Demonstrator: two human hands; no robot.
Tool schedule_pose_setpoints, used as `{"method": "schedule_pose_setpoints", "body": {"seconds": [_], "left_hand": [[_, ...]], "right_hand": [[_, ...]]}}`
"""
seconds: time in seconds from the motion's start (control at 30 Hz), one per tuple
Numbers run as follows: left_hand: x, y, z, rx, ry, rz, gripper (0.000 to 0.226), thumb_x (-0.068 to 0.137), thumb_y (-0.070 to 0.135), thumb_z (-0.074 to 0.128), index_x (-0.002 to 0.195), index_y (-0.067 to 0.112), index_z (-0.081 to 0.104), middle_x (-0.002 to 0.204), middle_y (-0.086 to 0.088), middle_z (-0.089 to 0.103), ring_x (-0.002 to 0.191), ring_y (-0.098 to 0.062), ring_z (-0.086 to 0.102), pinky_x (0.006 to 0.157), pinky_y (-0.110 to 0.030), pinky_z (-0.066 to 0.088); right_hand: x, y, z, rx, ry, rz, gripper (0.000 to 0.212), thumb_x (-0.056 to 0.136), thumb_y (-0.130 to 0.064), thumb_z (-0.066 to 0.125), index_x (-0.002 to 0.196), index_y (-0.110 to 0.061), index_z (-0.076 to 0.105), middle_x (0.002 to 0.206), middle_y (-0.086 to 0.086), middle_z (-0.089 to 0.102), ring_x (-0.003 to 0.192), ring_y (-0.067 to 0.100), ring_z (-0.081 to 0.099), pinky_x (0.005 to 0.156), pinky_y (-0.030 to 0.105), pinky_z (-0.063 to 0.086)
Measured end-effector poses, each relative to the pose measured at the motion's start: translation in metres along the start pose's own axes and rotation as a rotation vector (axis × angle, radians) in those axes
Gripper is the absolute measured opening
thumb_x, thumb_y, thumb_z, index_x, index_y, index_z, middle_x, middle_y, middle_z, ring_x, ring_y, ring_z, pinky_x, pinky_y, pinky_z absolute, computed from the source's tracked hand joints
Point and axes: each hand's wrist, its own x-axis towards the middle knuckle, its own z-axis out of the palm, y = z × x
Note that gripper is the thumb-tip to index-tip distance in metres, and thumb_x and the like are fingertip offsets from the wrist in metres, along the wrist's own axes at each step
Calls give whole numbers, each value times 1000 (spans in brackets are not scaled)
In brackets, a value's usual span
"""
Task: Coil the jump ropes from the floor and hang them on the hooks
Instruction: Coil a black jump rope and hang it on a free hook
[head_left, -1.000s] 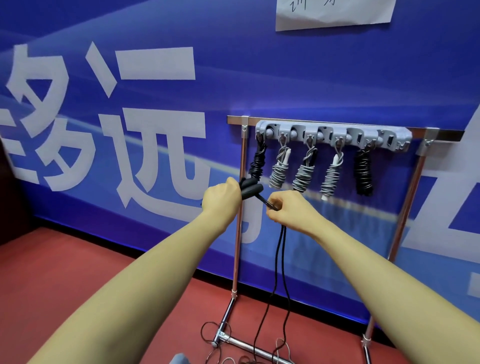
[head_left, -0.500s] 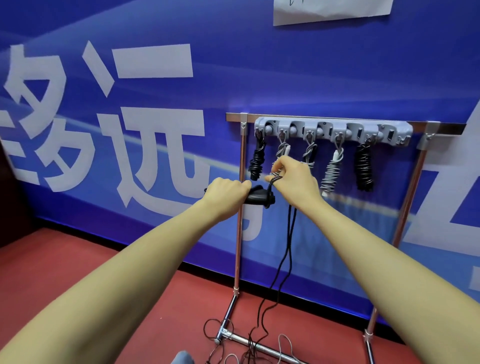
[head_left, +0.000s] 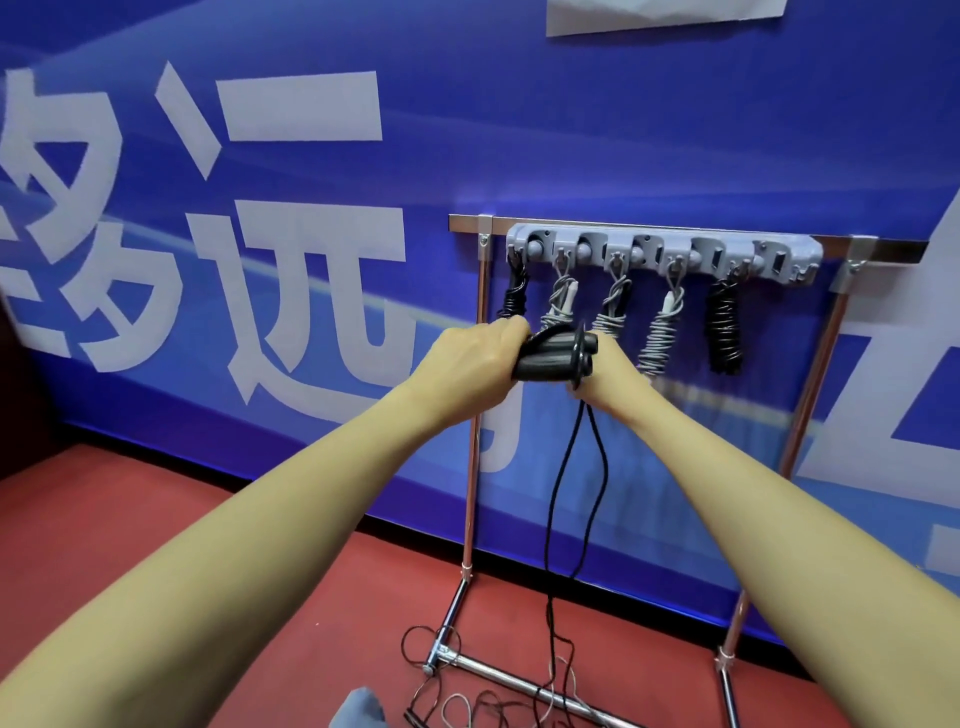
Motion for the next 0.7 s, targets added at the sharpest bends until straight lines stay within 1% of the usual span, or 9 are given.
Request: {"method": "schedule_pose_setpoints", "body": {"seconds": [0.07, 0.1, 0.17, 0.23, 0.33, 0.43, 0.5, 0.6, 0.7], "left_hand": [[5, 5, 1, 6, -35, -166, 14, 78, 1, 61, 87, 1, 51, 63, -7, 50, 47, -30, 46, 39, -26, 20], [7, 8, 2, 30, -116, -286, 12, 86, 4, 55, 95, 2, 48, 70, -6, 47, 55, -30, 44, 44, -31, 22], [7, 10, 7, 70, -246, -491, 12, 93, 7, 46, 103, 6, 42, 77, -4, 45, 65, -31, 44, 53, -35, 27], [4, 9, 12, 83, -274, -587, 12, 93, 6, 46, 103, 7, 40, 78, -7, 52, 66, -33, 49, 55, -36, 30], [0, 6, 16, 86, -306, -592, 12, 94, 8, 46, 104, 6, 41, 86, -11, 62, 69, -33, 54, 55, -35, 33], [1, 3, 14, 106, -345, -585, 12, 94, 7, 45, 105, 6, 42, 87, -10, 62, 65, -30, 49, 54, -34, 33], [-1, -1, 12, 136, -368, -595, 13, 92, 5, 45, 105, 6, 42, 87, -10, 62, 65, -29, 47, 54, -34, 33], [-7, -8, 11, 153, -400, -649, 13, 92, 3, 43, 104, 5, 42, 86, -10, 59, 66, -28, 46, 56, -34, 33], [-12, -11, 12, 85, -393, -731, 8, 94, 7, 44, 102, 6, 42, 85, -10, 57, 68, -29, 48, 58, -35, 36]], "right_hand": [[-5, -4, 2, 94, 3, 34, 33, 87, -5, 46, 55, -11, 54, 55, 4, 50, 51, 19, 43, 43, 19, 36], [-7, -5, 4, 129, -4, 45, 37, 91, -16, 50, 56, -10, 56, 55, 6, 50, 50, 19, 43, 44, 19, 38], [-10, -5, 7, 168, -55, 46, 43, 94, -31, 54, 58, -8, 58, 58, 9, 53, 53, 20, 48, 56, 28, 47], [-14, -1, 12, 199, -114, 51, 45, 95, -33, 54, 58, -8, 57, 56, 10, 50, 51, 21, 49, 59, 32, 52], [-19, 1, 17, 285, -127, 66, 47, 98, -33, 47, 58, -9, 51, 47, 5, 42, 42, 17, 44, 49, 27, 50], [-16, 6, 17, 413, -59, 104, 44, 99, -31, 49, 61, -9, 53, 41, -4, 38, 37, 11, 37, 50, 26, 47], [-14, 9, 16, 461, -19, 85, 32, 97, -21, 53, 67, -9, 57, 47, -2, 41, 43, 11, 38, 53, 28, 47], [-17, 12, 14, 559, -22, 40, 1, 90, -6, 60, 89, -6, 61, 56, 3, 44, 46, 12, 42, 59, 32, 54], [-19, 18, 17, 604, 15, 59, 27, 86, -10, 68, 110, -8, 54, 55, -3, 44, 44, 8, 44, 58, 32, 54]]}}
